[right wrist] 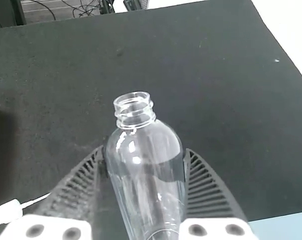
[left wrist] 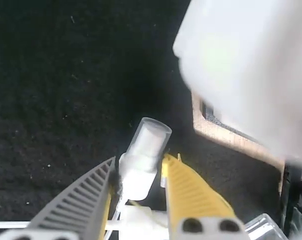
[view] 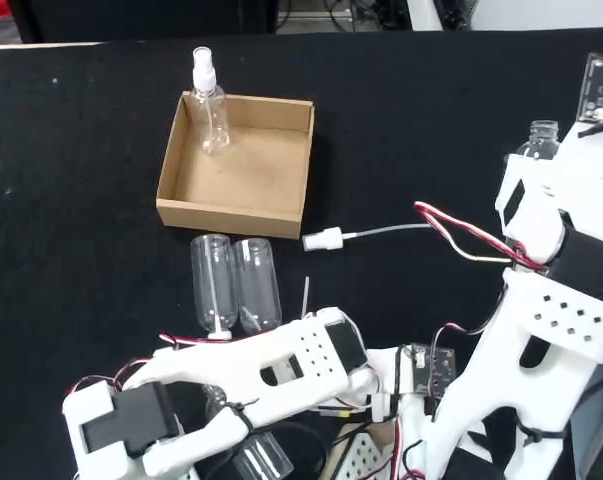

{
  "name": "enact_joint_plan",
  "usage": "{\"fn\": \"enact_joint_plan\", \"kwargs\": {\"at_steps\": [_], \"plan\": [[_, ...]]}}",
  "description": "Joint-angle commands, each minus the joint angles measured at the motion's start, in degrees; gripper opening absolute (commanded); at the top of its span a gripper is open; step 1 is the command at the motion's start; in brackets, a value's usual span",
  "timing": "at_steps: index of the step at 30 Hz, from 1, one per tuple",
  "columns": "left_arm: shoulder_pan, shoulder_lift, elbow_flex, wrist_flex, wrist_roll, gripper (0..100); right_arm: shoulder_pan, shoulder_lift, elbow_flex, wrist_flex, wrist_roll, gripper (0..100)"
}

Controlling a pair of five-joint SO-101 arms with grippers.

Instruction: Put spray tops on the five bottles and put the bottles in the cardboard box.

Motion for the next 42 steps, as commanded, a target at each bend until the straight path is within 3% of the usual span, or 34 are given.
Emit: {"fn": "enact_joint_plan", "kwargs": {"at_steps": [1, 21, 30, 42], "plan": [[0.0, 0.7, -0.7, 1.6, -0.1, 12, -1.8, -0.2, -0.4, 0.2, 0.0, 6.4], [-1.8, 0.6, -1.6, 9.8, 0.0, 12, -1.5, -0.2, 0.8, -0.1, 0.4, 6.4], [-6.4, 0.3, -4.0, 11.5, 2.4, 12, -1.5, -0.2, 0.8, -0.1, 0.4, 6.5], [-10.5, -12.6, 0.6, 11.1, 2.5, 12, -1.8, 0.0, 0.8, -0.6, 0.1, 6.5]]}}
